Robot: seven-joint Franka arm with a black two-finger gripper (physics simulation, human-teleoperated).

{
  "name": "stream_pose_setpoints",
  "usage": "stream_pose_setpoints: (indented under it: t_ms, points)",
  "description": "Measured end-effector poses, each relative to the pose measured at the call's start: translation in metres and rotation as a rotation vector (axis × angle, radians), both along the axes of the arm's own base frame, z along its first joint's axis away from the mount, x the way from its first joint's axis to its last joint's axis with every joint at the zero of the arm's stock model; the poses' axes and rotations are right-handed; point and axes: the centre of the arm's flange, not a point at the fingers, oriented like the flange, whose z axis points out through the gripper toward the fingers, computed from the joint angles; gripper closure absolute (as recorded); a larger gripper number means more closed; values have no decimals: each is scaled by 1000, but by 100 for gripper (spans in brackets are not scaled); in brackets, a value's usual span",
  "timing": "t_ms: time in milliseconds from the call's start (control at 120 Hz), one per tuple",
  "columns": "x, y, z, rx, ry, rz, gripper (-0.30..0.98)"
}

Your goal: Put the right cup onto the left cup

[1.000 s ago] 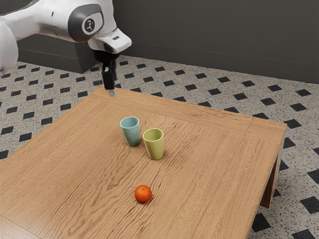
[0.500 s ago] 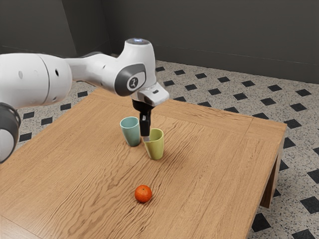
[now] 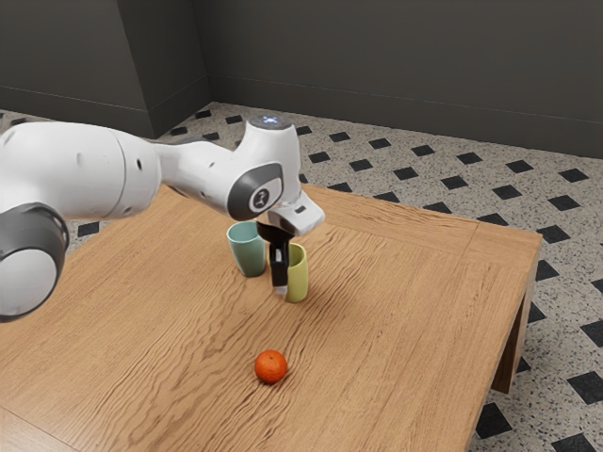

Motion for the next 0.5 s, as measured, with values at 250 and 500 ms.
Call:
stream_pose_setpoints:
  t_ms: [250,500]
  points:
    - [15,0,-15,20,-12,3,49]
    - [18,2,-14,23,-18,11,72]
